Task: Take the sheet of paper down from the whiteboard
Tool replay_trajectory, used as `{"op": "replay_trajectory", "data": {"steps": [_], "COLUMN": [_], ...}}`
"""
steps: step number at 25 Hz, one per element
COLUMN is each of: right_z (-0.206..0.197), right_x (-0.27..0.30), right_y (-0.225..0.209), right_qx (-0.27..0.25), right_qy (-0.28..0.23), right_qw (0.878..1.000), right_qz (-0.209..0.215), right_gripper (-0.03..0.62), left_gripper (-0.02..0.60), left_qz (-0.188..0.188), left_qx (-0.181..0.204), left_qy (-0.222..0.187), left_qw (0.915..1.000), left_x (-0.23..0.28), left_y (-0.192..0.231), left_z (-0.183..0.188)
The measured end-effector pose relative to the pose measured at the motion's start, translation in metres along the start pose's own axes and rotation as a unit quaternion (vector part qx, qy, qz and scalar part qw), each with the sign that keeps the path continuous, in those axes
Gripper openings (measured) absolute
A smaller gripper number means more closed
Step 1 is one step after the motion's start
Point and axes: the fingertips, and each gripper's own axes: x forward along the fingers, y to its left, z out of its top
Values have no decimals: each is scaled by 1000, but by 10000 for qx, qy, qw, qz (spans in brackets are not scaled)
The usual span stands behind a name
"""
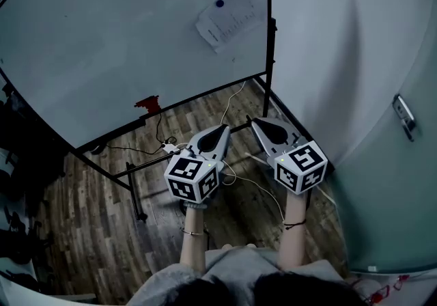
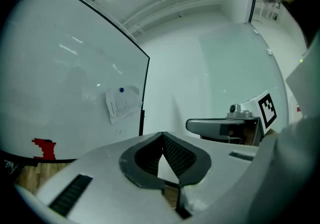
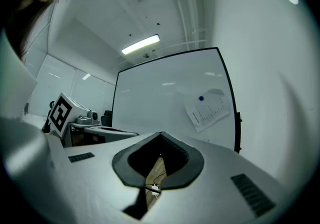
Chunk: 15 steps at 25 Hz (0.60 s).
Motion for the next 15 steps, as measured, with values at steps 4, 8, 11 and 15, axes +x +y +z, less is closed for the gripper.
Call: {"op": "replay_trajectory", "data": {"steps": [4,8,11,15], "right_z": [-4,-10,-19,-27], "right_x": [-11,-25,-34,-42], "right_y": [-4,-6,2,-2], "right_qx": [202,519,689,801], "right_qy": [-90,-223,-236,-152], "right_qw": [9998,9984,9973,9967], "right_qz": [-9,-102,-31,-42], "right_gripper": [0,0,0,0], "left_gripper": [6,6,6,6], "left_qz": [108,325,490,542], "left_qx": [-51,-71,-136,-168], "left_qy": [-15,1,69,128], "left_qw": [9999,9994,9987,9983], "left_x": [-3,-10,-17,-17], "left_y": [-7,-17,-26,-39], "left_z": [-5,-13,-23,-34]}}
